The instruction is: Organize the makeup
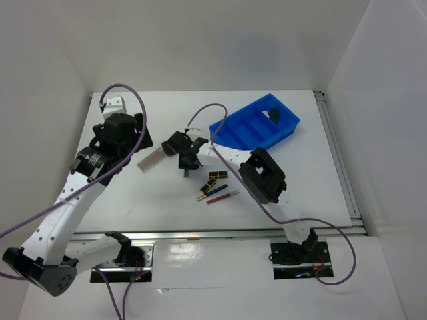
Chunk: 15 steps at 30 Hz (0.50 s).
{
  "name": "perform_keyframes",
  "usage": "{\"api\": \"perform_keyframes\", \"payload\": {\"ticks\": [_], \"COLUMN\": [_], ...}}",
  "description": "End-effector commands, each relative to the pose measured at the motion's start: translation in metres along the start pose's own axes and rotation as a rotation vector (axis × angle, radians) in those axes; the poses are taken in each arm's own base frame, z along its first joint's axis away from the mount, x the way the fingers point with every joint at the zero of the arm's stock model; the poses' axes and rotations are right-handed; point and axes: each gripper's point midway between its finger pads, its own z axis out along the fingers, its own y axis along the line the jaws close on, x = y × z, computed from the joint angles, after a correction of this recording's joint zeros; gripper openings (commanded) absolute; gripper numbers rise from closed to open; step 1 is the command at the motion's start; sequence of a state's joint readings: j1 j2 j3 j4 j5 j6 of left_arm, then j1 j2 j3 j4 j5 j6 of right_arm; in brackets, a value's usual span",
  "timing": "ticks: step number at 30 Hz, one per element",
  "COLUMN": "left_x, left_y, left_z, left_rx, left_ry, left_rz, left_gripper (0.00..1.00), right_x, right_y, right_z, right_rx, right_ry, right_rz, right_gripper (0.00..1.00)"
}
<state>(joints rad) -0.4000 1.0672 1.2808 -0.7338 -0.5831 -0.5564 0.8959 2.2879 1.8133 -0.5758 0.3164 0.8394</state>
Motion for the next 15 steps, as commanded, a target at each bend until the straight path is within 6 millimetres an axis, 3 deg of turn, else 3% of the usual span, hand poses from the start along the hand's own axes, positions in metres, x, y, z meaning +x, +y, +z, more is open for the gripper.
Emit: {"api": "perform_keyframes", "payload": {"ticks": [1,3,8,9,11,14,15], "left_x": [-0.003,-0.003,-0.005,-0.005,-0.001,0.000,0.000], "left_y": [0.001,0.001,0.000,0.000,0.001,0.001,0.000], "left_z": [-0.004,-0.004,-0.004,-0.004,-0.002,0.000,0.000], "left_rx": [0.014,0.014,0.017,0.017,0.014,0.002,0.010], "left_ry": [-0.023,-0.023,-0.030,-0.030,-0.023,-0.020,-0.016], "left_rz": [-0.014,-0.014,-0.010,-0.010,-0.005,0.000,0.000], "left_gripper": [1.00,1.00,1.00,1.00,1.00,1.00,1.00], "right_x": [0.012,0.009,-0.032,-0.051,-0.086,-0.131,-0.152], "right_y": [-0.012,-0.015,0.014,0.031,0.035,0.022,0.022], "right_z": [0.004,0.005,-0.030,-0.048,-0.071,-0.093,-0.114], "right_rx": [0.093,0.106,-0.045,-0.122,-0.168,-0.179,-0.211], "right_ry": [0.005,-0.011,-0.096,-0.150,-0.227,-0.316,-0.378], "right_rz": [-0.043,-0.058,-0.143,-0.153,-0.202,-0.273,-0.278], "right_gripper": [0.28,0.17,0.07,0.07,0.07,0.07,0.07]}}
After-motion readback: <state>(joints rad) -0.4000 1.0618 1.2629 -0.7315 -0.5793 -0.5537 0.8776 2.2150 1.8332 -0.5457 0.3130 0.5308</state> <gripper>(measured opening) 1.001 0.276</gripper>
